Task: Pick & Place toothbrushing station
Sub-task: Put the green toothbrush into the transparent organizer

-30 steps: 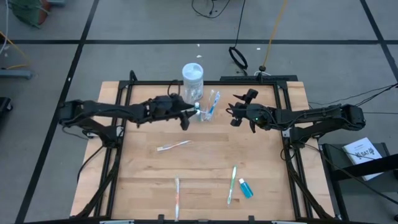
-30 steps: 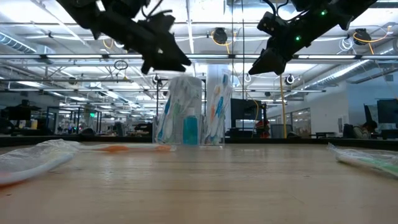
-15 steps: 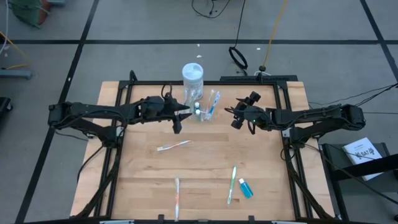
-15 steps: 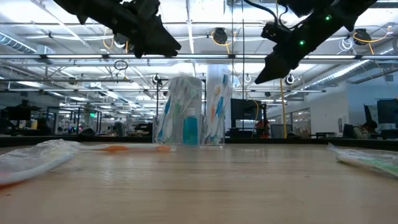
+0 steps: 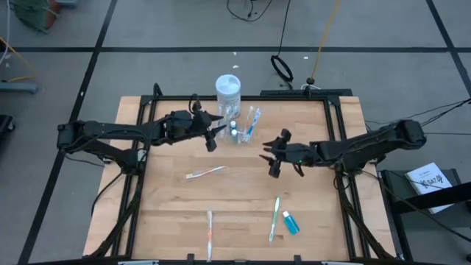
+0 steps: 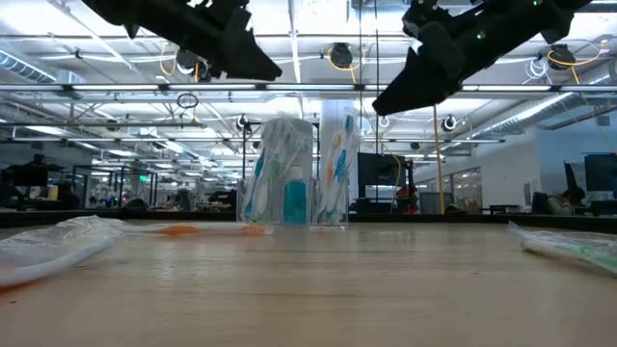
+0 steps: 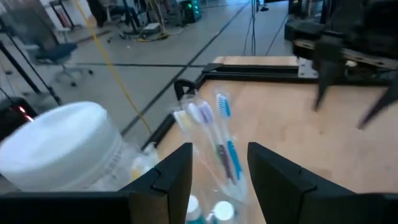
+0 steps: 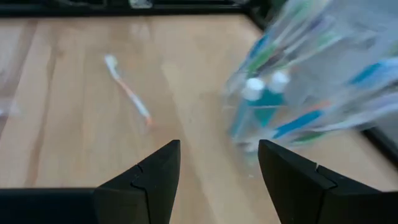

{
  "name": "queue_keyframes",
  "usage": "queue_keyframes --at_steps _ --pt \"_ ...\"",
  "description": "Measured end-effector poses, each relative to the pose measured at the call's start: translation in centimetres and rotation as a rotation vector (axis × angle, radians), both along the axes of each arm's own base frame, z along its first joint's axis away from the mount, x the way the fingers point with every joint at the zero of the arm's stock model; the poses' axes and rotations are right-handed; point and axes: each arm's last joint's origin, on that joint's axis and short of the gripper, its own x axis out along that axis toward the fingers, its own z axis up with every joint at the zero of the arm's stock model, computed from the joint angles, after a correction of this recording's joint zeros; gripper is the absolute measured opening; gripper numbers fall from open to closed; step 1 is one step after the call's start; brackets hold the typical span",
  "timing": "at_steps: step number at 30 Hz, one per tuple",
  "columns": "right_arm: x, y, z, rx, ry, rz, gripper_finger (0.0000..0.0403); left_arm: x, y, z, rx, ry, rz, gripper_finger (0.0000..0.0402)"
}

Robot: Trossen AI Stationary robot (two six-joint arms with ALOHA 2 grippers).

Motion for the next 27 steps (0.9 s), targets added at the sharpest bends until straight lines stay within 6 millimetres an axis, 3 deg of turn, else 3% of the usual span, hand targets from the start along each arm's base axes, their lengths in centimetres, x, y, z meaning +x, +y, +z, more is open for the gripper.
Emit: queue_keyframes --at_steps 6,11,19,22,27 --pt "1.7 1.1 -2.0 0.107 0.015 0.024 0.0208 0.0 0.3 0.1 0.130 0.053 -0.025 0.0161" --pt "3.8 1.9 -2.2 0.183 0.017 0.023 0.0208 0.0 0.4 0.3 0.217 0.063 -0.041 0.0161" --pt "7.0 5.5 -2.5 0.343 0.084 0.115 0.0208 0.1 0.4 1.0 0.335 0.037 -0.049 0.0161" --pt "6.3 6.5 -3.5 0.453 0.263 0.124 0.0208 0.1 0.5 1.1 0.341 0.030 -0.046 0.0161" --pt "4.1 9.6 -5.0 0.576 0.515 0.439 0.0208 0.1 0.7 1.1 0.392 0.057 -0.046 0.0161"
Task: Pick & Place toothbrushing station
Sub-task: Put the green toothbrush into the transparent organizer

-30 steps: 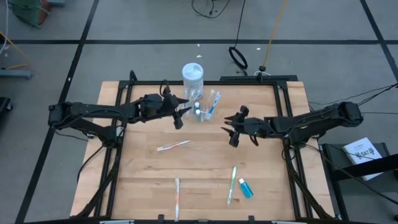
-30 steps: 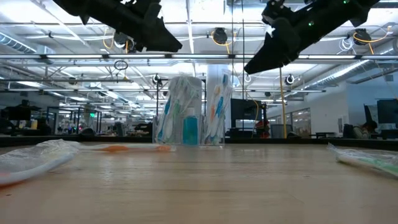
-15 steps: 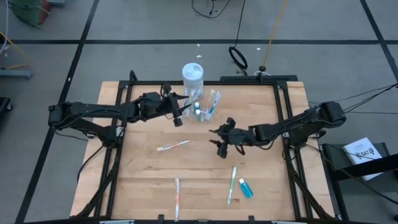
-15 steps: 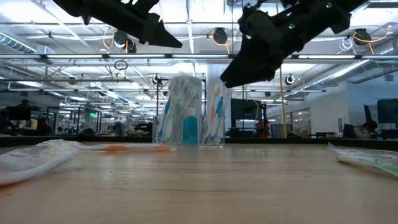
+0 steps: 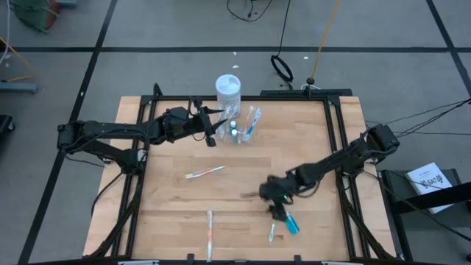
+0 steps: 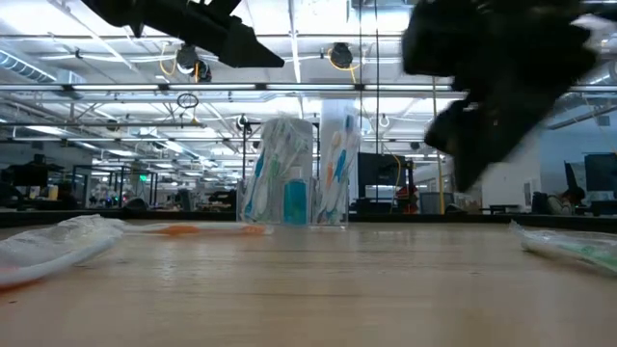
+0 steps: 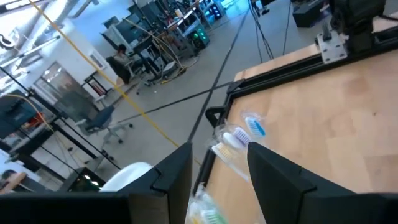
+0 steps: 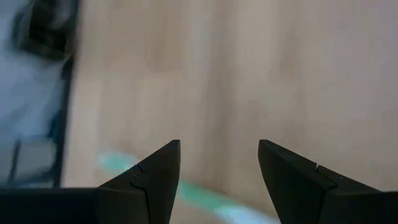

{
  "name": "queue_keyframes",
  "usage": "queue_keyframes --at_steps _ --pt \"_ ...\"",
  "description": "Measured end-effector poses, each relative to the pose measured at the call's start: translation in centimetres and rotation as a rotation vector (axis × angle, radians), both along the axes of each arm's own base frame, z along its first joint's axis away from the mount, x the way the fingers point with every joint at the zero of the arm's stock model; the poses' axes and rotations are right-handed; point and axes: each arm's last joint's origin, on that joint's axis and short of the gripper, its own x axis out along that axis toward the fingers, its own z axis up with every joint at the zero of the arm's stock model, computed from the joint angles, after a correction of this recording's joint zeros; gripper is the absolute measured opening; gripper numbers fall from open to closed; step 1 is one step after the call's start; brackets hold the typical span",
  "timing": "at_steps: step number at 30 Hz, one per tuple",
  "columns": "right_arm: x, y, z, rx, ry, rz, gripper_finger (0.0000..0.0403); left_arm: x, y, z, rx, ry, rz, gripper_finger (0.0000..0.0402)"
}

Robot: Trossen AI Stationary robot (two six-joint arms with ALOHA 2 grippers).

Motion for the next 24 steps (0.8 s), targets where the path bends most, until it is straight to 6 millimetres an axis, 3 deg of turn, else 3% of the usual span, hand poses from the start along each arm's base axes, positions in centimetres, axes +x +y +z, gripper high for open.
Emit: queue_keyframes --at_steps 5,11,19,24 --pt "-2.1 1.9 -1.7 -0.038 0.031 0.130 0.0208 -0.1 0.3 0.0 0.009 0.005 0.011 0.0161" --pt "-4.2 2.5 -4.0 -0.215 -0.030 0.261 0.0208 -0.2 0.8 0.0 -0.010 -0.002 0.033 0.0161" --pt "-4.9 2.5 -5.3 -0.326 -0.222 0.384 0.0203 -0.3 1.0 -0.1 -0.026 -0.007 0.041 0.0161" --pt "-5.0 1.8 -5.8 -0.400 -0.309 0.452 0.0165 -0.3 1.0 -0.1 -0.040 -0.014 0.043 0.0161"
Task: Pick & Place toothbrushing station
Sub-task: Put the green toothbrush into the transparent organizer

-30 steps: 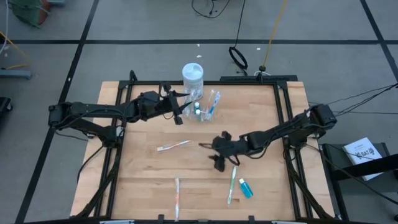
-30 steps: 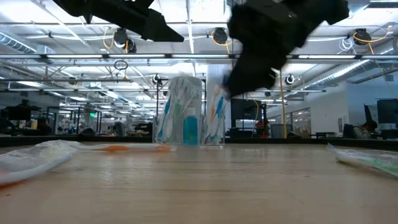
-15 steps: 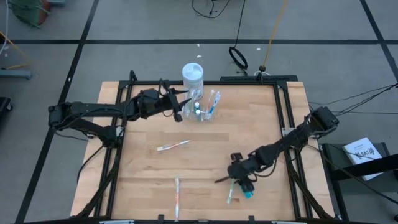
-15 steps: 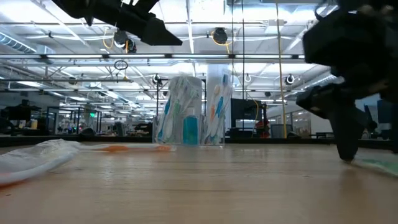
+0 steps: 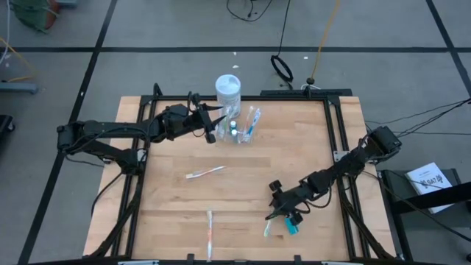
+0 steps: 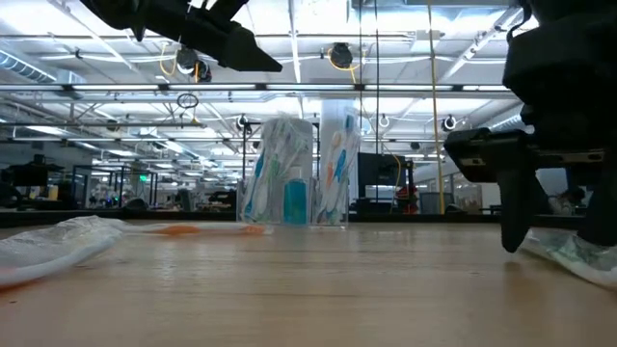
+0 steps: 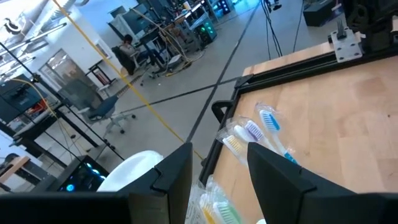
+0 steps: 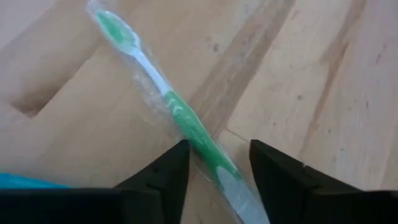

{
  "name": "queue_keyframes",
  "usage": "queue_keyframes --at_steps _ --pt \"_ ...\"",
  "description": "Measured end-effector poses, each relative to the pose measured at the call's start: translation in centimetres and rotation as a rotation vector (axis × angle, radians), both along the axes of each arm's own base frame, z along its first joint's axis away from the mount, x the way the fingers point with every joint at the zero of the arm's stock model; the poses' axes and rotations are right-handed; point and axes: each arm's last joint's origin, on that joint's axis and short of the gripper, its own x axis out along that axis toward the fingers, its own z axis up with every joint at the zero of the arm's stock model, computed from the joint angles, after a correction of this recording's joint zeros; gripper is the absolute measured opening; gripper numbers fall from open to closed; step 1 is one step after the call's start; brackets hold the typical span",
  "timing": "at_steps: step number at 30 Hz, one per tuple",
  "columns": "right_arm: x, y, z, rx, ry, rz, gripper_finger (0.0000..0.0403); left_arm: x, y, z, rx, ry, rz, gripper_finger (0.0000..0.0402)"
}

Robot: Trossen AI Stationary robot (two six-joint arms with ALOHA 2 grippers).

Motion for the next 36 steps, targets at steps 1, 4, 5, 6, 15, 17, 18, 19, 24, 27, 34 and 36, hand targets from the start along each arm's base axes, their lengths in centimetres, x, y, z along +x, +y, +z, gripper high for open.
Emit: queue_keyframes --at_steps 1,4,5,6,15,17,18,19,24,27,34,36 --pt "0.0 -0.2 -0.2 -0.003 -0.008 0.003 0.0153 0.0 0.0 0.0 0.000 0.000 0.000 0.0161" --pt "0.1 -0.6 -0.5 0.001 -0.029 -0.007 0.0112 0.0 0.0 0.0 0.000 0.000 0.000 0.0161" --pt "0.1 -0.7 -0.6 0.004 -0.036 -0.011 0.0097 0.0 0.0 0.0 0.000 0.000 0.000 0.0161" --pt "0.2 -0.8 -0.5 0.007 -0.046 -0.015 0.0081 0.0 0.0 0.0 -0.001 0.000 0.000 0.0161" --pt "2.3 -2.7 0.9 -0.020 -0.280 -0.213 0.0023 0.0 0.0 -0.1 -0.026 -0.005 0.004 0.0161" --pt "2.9 -3.4 1.4 -0.075 -0.353 -0.250 0.0029 0.0 0.0 -0.1 -0.030 -0.007 0.005 0.0161" --pt "3.1 -3.8 1.7 -0.097 -0.387 -0.263 0.0028 0.0 0.0 -0.1 -0.034 -0.009 0.006 0.0161" --pt "3.3 -4.3 2.1 -0.120 -0.421 -0.281 0.0026 0.0 0.0 -0.1 -0.042 -0.013 0.007 0.0161" --pt "4.2 -7.1 4.3 -0.309 -0.595 -0.425 0.0010 0.0 0.0 -0.3 -0.084 -0.013 0.014 0.0161" --pt "4.5 -9.2 6.1 -0.362 -0.696 -0.563 0.0014 0.0 -0.1 -0.4 -0.085 -0.004 0.027 0.0161" --pt "4.0 -14.4 10.0 -0.373 -0.904 -0.778 0.0012 -1.6 -1.6 1.4 -0.050 -0.070 0.259 0.0161" --pt "3.9 -15.7 10.3 -0.313 -0.930 -0.789 0.0012 -2.3 -2.3 1.7 -0.070 -0.073 0.266 0.0161"
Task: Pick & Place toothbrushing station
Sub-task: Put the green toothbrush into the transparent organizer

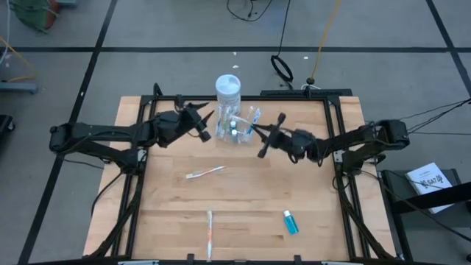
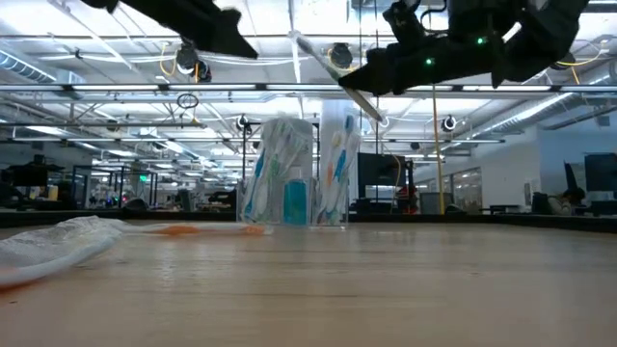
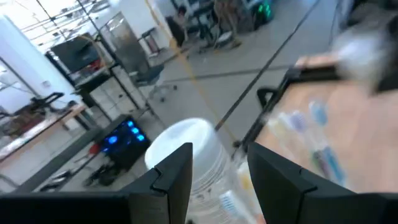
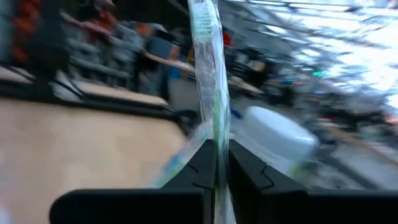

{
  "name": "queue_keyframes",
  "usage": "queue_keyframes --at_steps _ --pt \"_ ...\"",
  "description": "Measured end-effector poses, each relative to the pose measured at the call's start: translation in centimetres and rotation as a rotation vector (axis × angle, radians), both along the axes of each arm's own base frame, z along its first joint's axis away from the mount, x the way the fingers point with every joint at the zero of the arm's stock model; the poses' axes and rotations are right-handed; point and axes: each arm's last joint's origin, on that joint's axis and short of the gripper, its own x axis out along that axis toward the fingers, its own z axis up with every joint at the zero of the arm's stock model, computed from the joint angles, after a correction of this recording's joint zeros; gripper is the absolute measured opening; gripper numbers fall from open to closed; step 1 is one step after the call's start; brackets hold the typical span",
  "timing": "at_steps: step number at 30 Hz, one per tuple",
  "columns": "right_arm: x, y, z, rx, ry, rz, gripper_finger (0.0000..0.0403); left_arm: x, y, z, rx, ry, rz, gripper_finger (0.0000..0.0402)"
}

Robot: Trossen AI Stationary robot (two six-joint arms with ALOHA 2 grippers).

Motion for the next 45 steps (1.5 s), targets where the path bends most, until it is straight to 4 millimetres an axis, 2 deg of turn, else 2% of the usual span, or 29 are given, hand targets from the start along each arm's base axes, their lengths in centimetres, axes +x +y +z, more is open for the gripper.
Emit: queue_keyframes --at_steps 5,8,11,17,26,35,38,45 --pt "0.1 -1.6 0.0 0.112 -0.045 0.292 0.0012 -0.6 -1.4 -0.2 -0.107 0.017 -0.150 0.0161" --pt "0.1 -1.7 0.1 0.152 -0.055 0.478 0.0012 -0.4 -2.0 -0.2 -0.156 0.001 -0.293 0.0161" --pt "0.0 -1.5 0.3 0.181 -0.083 0.572 0.0012 0.3 -2.4 -0.1 -0.179 -0.037 -0.428 0.0161" --pt "0.0 -1.2 0.5 0.182 -0.100 0.598 0.0013 2.1 -2.9 -0.7 -0.200 -0.072 -0.676 0.0161" --pt "0.0 -1.2 0.9 0.181 -0.141 0.604 0.0013 5.5 -2.7 -2.8 -0.168 -0.158 -0.693 0.0161" --pt "0.0 -1.2 0.8 0.183 -0.133 0.603 0.0013 6.3 -2.8 -3.1 -0.144 -0.202 -0.703 0.0158" --pt "0.0 -1.2 0.8 0.174 -0.131 0.602 0.0014 6.3 -2.8 -3.0 -0.142 -0.205 -0.703 0.0136" --pt "0.0 -1.2 0.8 0.149 -0.126 0.600 0.0032 6.3 -2.7 -3.0 -0.142 -0.204 -0.702 0.0041"
